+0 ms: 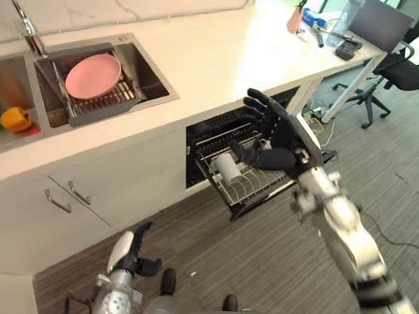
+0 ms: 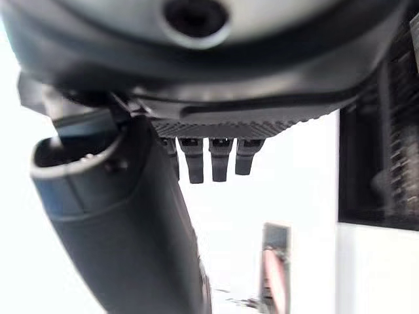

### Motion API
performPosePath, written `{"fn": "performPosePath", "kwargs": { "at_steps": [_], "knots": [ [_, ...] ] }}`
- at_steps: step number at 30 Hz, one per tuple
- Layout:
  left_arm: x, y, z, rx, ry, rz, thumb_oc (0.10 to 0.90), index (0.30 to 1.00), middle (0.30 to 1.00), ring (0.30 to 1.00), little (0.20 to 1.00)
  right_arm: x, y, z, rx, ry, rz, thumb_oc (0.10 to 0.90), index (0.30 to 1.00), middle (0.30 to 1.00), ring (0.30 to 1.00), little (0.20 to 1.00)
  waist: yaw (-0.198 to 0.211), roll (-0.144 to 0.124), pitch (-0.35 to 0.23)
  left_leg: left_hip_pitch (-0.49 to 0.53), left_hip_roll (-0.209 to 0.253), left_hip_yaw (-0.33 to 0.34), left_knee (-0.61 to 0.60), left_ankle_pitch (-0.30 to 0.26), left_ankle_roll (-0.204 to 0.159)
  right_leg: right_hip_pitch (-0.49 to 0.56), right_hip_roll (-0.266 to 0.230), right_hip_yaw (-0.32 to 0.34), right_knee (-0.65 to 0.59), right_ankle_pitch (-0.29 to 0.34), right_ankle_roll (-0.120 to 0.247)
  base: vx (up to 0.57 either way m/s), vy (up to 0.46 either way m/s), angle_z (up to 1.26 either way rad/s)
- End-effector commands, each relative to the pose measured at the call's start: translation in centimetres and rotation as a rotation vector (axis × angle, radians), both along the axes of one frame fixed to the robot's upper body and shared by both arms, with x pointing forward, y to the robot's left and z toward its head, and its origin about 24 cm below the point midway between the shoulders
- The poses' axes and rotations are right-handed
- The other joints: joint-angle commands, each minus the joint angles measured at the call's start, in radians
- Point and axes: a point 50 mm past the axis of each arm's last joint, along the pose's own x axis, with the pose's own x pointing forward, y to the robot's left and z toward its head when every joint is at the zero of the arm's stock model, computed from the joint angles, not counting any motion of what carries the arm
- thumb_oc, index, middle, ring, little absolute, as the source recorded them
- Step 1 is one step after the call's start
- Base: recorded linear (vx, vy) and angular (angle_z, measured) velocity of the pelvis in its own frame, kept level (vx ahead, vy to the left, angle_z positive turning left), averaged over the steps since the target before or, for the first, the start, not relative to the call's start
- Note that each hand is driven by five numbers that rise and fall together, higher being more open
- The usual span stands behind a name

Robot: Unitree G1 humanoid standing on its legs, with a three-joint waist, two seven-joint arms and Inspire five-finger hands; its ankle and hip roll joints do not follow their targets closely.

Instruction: Place the dishes in the dishwasher.

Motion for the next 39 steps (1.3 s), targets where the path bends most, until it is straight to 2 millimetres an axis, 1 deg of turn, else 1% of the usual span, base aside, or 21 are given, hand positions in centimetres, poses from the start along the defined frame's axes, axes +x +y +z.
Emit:
{"fn": "performPosePath", "kwargs": {
  "at_steps": [1,2,4,7,8,9,13,14,16,18,19,20,21,22,24,25,26,29,33,36,39],
  "knots": [
    [1.1,0.1,-0.4,-0.056,0.001,0.061,0.8,0.9,0.9,0.9,0.9,1.5,-3.6,4.2,0.041,-0.283,-0.206,0.8,0.9,0.9,0.9,0.9,0.056,0.022,-0.057,0.064,0.026,0.0,0.011,-0.09,-0.051,-0.005,-0.021,-0.039,0.018,-0.05,0.04,-0.02,-0.039,0.17],
    [0.0,-0.1,-1.3,-0.174,0.045,0.204,0.8,0.9,0.9,0.9,0.9,0.6,-3.8,3.8,0.051,-0.299,-0.228,0.8,0.9,0.9,0.9,0.9,0.057,0.028,-0.058,0.066,0.026,-0.004,0.011,-0.088,-0.051,-0.001,-0.019,-0.043,0.018,-0.052,0.038,-0.02,-0.047,0.2],
    [-1.7,0.1,-2.7,-0.331,0.139,0.35,0.8,0.9,0.9,0.9,0.9,-0.1,-3.7,3.0,0.056,-0.296,-0.235,0.8,0.9,0.9,0.9,0.9,0.056,0.036,-0.057,0.064,0.028,-0.008,0.011,-0.085,-0.055,-0.001,-0.014,-0.048,0.018,-0.055,0.034,-0.02,-0.047,0.11],
    [-2.4,0.8,-2.9,-0.358,0.142,0.409,0.8,0.9,0.9,0.9,0.9,-0.7,-3.4,3.7,0.014,-0.358,-0.248,0.8,0.9,0.9,0.9,0.9,0.061,0.04,-0.055,0.064,0.028,-0.014,0.011,-0.081,-0.06,0.001,-0.011,-0.052,0.019,-0.057,0.03,-0.01,-0.048,0.09],
    [-2.8,1.6,-3.0,-0.352,0.157,0.468,0.8,0.9,0.9,0.9,0.9,-0.9,-2.7,4.5,-0.012,-0.394,-0.243,0.8,0.9,0.9,0.9,0.9,0.063,0.041,-0.052,0.065,0.03,-0.013,0.011,-0.079,-0.064,0.0,-0.006,-0.053,0.019,-0.058,0.028,0.0,-0.096,0.06],
    [-3.6,2.3,-3.3,-0.317,0.193,0.528,0.8,0.9,0.9,0.9,0.9,-0.5,-2.4,4.2,-0.023,-0.384,-0.24,0.8,0.9,0.9,0.9,0.9,0.069,0.043,-0.048,0.072,0.032,-0.012,0.011,-0.078,-0.065,0.002,-0.002,-0.051,0.02,-0.061,0.023,0.0,-0.096,0.05],
    [-4.1,3.2,-3.3,-0.266,0.204,0.591,0.8,0.9,0.9,0.9,0.9,0.0,-1.7,4.5,-0.028,-0.406,-0.229,0.8,0.9,0.9,0.9,0.9,0.075,0.043,-0.035,0.084,0.039,-0.001,0.018,-0.072,-0.064,0.006,0.0,-0.042,0.022,-0.066,0.018,0.0,-0.054,0.0],
    [-4.0,4.0,-3.1,-0.237,0.194,0.669,0.8,0.9,0.9,0.9,0.9,0.3,-1.2,4.9,-0.018,-0.43,-0.23,0.8,0.9,0.9,0.9,0.9,0.087,0.026,0.006,0.0,0.023,0.003,0.179,-0.077,-0.08,0.003,-0.015,-0.033,0.028,-0.065,0.007,-0.07,-0.147,-0.02],
    [-3.7,4.0,-3.0,-0.231,0.182,0.679,0.8,0.9,0.9,0.9,0.9,0.3,-1.1,5.5,-0.032,-0.465,-0.243,0.8,0.9,0.9,0.9,0.9,0.1,0.008,0.043,-0.104,-0.001,-0.001,0.369,-0.04,-0.12,0.005,-0.027,-0.035,0.027,-0.063,-0.004,-0.04,-0.17,0.2],
    [-3.8,3.8,-3.1,-0.223,0.194,0.669,0.8,0.9,0.9,0.9,0.9,0.2,-1.2,5.5,-0.046,-0.475,-0.248,0.8,0.9,0.9,0.9,0.9,0.121,0.005,0.058,-0.183,-0.005,-0.008,0.436,-0.004,-0.138,0.028,-0.021,-0.041,0.018,-0.085,-0.007,0.13,-0.088,0.64],
    [-4.2,3.8,-3.3,-0.218,0.216,0.669,0.8,0.9,0.9,0.9,0.9,0.0,-1.5,5.5,-0.051,-0.479,-0.263,0.8,0.9,0.9,0.9,0.9,0.12,0.016,0.05,-0.208,0.031,0.034,0.367,0.007,-0.129,0.039,-0.01,-0.051,0.018,-0.106,-0.003,0.42,0.078,0.43],
    [-5.1,3.0,-3.7,-0.266,0.26,0.654,0.8,0.9,0.9,0.9,0.9,-0.6,-2.2,5.2,-0.051,-0.466,-0.299,0.8,0.9,0.9,0.9,0.9,0.134,0.024,0.032,-0.227,0.089,0.102,0.18,0.023,-0.109,0.077,0.001,-0.06,0.018,-0.136,0.012,0.37,0.101,0.15],
    [-5.1,3.0,-3.7,-0.266,0.26,0.654,0.8,0.9,0.9,0.9,0.9,-0.6,-2.2,5.2,-0.051,-0.466,-0.299,0.8,0.9,0.9,0.9,0.9,0.134,0.024,0.032,-0.227,0.089,0.102,0.18,0.023,-0.109,0.077,0.001,-0.06,0.018,-0.136,0.012,0.48,0.15,0.3],
    [-6.0,2.7,-4.1,-0.297,0.328,0.598,0.8,0.9,0.9,0.9,0.9,-0.9,-2.7,5.0,-0.044,-0.459,-0.332,0.8,0.9,0.9,0.9,0.9,0.139,0.018,0.016,-0.251,0.122,0.182,0.015,0.05,-0.108,0.103,-0.01,-0.075,0.018,-0.147,0.034,0.22,0.072,0.3],
    [-6.6,2.8,-4.2,-0.288,0.362,0.577,0.8,0.9,0.9,0.9,0.9,-1.0,-2.7,5.1,-0.028,-0.466,-0.344,0.8,0.9,0.9,0.9,0.9,0.137,0.012,0.003,-0.265,0.133,0.196,0.011,0.053,-0.109,0.116,-0.022,-0.077,0.018,-0.152,0.049,0.27,0.117,0.42],
    [-7.2,2.9,-4.2,-0.279,0.37,0.588,0.8,0.9,0.9,0.9,0.9,-0.9,-2.5,5.1,0.013,-0.456,-0.342,0.8,0.9,0.9,0.9,0.9,0.136,0.017,-0.013,-0.218,0.127,0.194,0.013,0.05,-0.093,0.132,-0.021,-0.073,0.018,-0.152,0.058,0.34,0.19,0.35],
    [-7.9,3.1,-4.2,-0.257,0.398,0.591,0.8,0.9,0.9,0.9,0.9,-0.6,-2.4,4.8,0.042,-0.441,-0.334,0.8,0.9,0.9,0.9,0.9,0.145,0.016,-0.025,-0.21,0.125,0.188,0.011,0.079,-0.096,0.147,-0.023,-0.078,0.018,-0.157,0.065,0.37,0.202,0.13],
    [-8.1,4.0,-4.0,-0.198,0.412,0.566,0.8,0.9,0.9,0.9,0.9,-0.5,-2.3,4.6,0.048,-0.439,-0.343,0.8,0.9,0.9,0.9,0.9,0.154,-0.018,-0.058,-0.155,0.081,0.199,0.011,0.072,-0.07,0.161,-0.055,-0.075,0.033,-0.121,0.083,0.33,0.192,-0.13],
    [-5.9,5.3,-3.3,-0.159,0.341,0.554,0.8,0.9,0.9,0.9,0.9,-0.6,-1.3,4.1,0.106,-0.418,-0.323,0.8,0.9,0.9,0.9,0.9,0.151,-0.055,-0.09,-0.098,0.025,0.222,0.011,0.004,-0.017,0.112,-0.131,-0.067,0.146,-0.038,0.119,0.21,0.196,0.05],
    [-3.1,6.6,-2.2,-0.148,0.22,0.566,0.8,0.9,0.9,0.9,0.9,0.0,-1.4,3.9,0.064,-0.402,-0.326,0.8,0.9,0.9,0.9,0.9,0.145,-0.066,-0.09,-0.068,-0.019,0.2,0.011,-0.034,0.015,0.06,-0.176,-0.052,0.285,0.049,0.133,0.16,0.204,0.09],
    [-1.7,6.7,-1.8,-0.16,0.183,0.541,0.8,0.9,0.9,0.9,0.9,-0.1,-1.3,3.8,0.052,-0.397,-0.318,0.8,0.9,0.9,0.9,0.9,0.131,-0.053,-0.075,-0.037,-0.046,0.156,0.011,-0.06,0.042,0.006,-0.179,-0.005,0.443,0.122,0.127,0.17,0.185,0.2]
  ]
}}
